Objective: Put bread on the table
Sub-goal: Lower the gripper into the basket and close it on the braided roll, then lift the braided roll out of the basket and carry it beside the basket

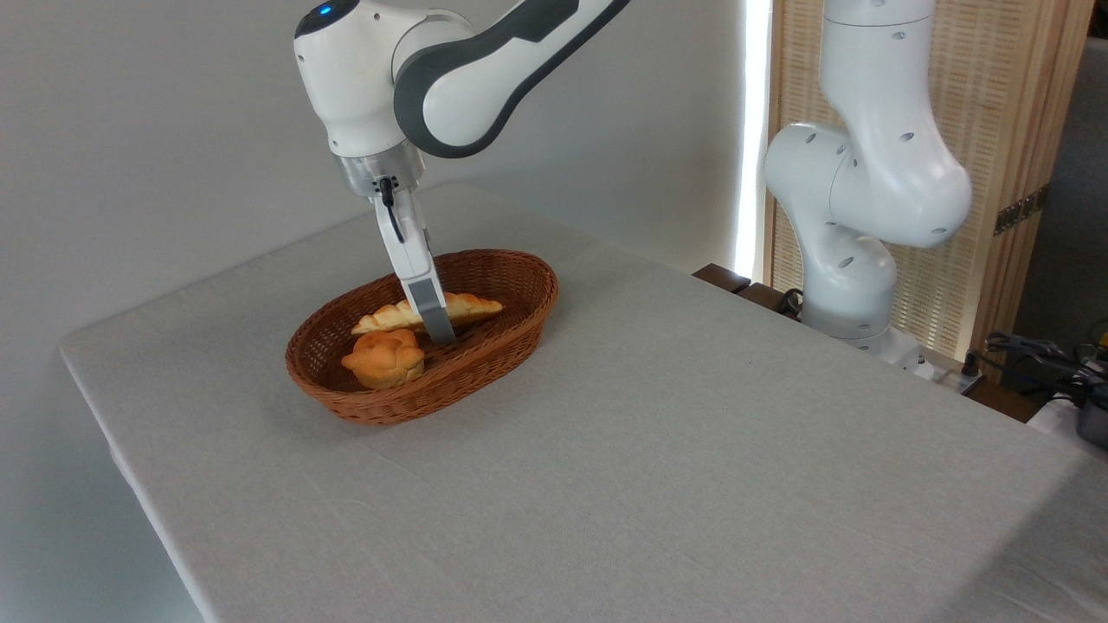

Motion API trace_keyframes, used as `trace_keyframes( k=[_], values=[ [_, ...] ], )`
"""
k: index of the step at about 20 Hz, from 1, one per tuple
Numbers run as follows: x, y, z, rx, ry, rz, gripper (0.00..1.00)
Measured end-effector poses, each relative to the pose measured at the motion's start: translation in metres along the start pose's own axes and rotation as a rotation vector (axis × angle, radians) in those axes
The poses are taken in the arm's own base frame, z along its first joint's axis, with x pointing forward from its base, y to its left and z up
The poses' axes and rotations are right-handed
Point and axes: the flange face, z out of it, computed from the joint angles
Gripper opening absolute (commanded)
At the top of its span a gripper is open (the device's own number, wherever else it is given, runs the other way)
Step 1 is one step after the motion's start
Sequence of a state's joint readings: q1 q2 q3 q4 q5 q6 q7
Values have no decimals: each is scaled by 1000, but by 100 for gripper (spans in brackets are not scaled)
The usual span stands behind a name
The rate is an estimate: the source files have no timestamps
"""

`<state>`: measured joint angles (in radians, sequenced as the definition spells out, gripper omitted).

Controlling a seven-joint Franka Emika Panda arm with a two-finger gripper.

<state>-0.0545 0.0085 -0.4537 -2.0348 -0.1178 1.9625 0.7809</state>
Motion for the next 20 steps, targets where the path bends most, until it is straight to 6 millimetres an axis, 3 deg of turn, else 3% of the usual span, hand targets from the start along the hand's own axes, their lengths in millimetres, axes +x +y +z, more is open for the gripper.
trace_keyframes(
  k=[14, 18, 20],
  values=[
    [1, -1, -7, 18, 1, 5, 0],
    [0, -6, -32, 30, 9, 3, 0],
    [-8, -13, -56, 21, -3, 16, 0]
  ],
)
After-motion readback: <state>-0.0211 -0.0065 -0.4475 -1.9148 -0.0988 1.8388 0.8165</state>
